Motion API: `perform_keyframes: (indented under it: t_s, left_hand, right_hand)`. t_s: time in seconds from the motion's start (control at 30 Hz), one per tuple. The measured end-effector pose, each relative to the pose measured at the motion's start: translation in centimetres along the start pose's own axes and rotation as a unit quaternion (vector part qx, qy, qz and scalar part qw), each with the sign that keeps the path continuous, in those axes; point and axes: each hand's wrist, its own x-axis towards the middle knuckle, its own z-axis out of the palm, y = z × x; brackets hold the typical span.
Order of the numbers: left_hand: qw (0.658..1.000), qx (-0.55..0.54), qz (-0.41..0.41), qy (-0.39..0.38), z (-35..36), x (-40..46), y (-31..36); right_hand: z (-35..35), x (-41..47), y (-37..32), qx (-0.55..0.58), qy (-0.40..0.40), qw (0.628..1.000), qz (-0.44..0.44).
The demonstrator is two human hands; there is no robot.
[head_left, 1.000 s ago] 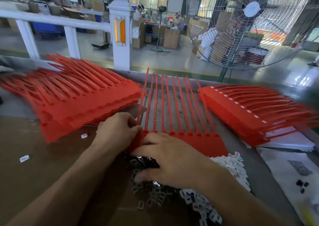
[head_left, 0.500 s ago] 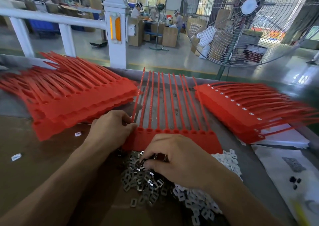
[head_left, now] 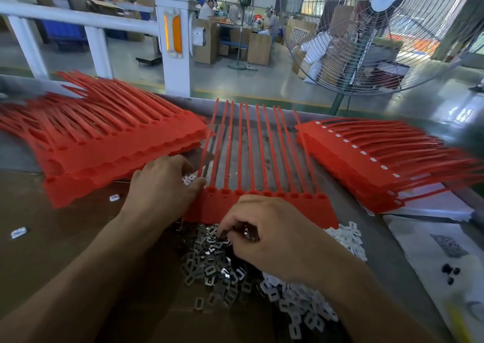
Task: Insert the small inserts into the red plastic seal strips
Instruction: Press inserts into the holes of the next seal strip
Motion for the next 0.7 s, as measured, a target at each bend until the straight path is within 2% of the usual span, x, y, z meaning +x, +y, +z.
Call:
perform_keyframes:
  t_s: [0.07,0.2,0.33,0.47,0.6,0.7]
  left_hand:
    - [0.999,-0.023,0.014,0.019,0.1,0.2,0.0]
    - [0.987,-0.137,0.052,0.059,0.4,0.0,0.6]
    - [0.974,-0.206,0.087,0.039,0.6,-0.4,1.2]
    - [0.957,-0.268,0.111,-0.004,0.7,-0.8,2.0]
    - [0.926,-0.344,0.142,-0.057,1.1,-1.9,2.9]
    - [0.922,-0.323,0.201,-0.065,1.3,-2.2,3.2]
  right_hand:
    - [0.0,-0.1,0.2,0.002,0.001,1.000,0.002]
    - [-0.1,-0.1,0.8,0.042,0.027,0.998,0.033]
    - [0.0,-0.1,1.2,0.131,0.077,0.985,0.087]
    - [0.0,0.2,1.9,0.260,0.135,0.944,0.150]
    - [-0.2,0.6,2.7,0.397,0.176,0.881,0.190]
    - [-0.1,0.8,3.2,0.439,0.175,0.858,0.200]
